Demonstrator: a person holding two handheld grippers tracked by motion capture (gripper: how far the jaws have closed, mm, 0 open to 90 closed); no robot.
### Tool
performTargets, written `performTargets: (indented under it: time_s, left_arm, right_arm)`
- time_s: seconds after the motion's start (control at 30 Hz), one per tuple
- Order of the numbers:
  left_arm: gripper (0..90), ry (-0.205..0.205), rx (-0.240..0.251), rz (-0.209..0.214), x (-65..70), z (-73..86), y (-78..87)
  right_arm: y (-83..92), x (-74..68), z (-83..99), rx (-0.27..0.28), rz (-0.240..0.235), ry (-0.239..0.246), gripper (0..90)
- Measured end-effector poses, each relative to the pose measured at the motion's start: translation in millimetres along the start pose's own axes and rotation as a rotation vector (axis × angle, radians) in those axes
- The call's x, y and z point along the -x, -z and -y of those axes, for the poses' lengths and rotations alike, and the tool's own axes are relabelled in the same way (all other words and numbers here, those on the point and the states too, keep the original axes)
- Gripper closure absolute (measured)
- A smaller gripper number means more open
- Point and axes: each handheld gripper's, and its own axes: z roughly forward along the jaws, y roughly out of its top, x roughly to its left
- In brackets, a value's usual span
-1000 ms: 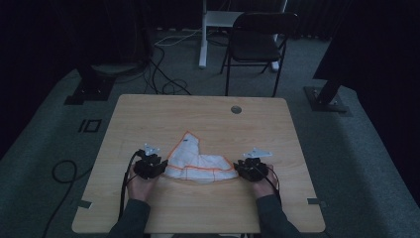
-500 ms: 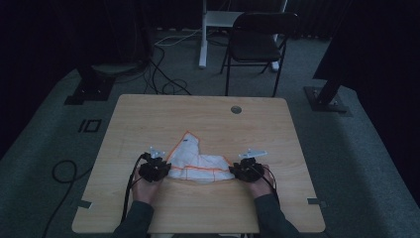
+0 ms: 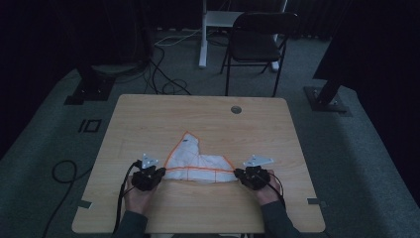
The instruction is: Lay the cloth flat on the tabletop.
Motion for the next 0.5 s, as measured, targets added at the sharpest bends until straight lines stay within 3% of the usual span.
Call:
performTargets:
  time_s: [0.5]
  left_arm:
    - [89.0,-0.014,-0.072,0.010,6.1,31.5,10.2]
  right_arm:
    - [9.1,-1.8,13.6,-0.021,-0.020,0.010,82.2]
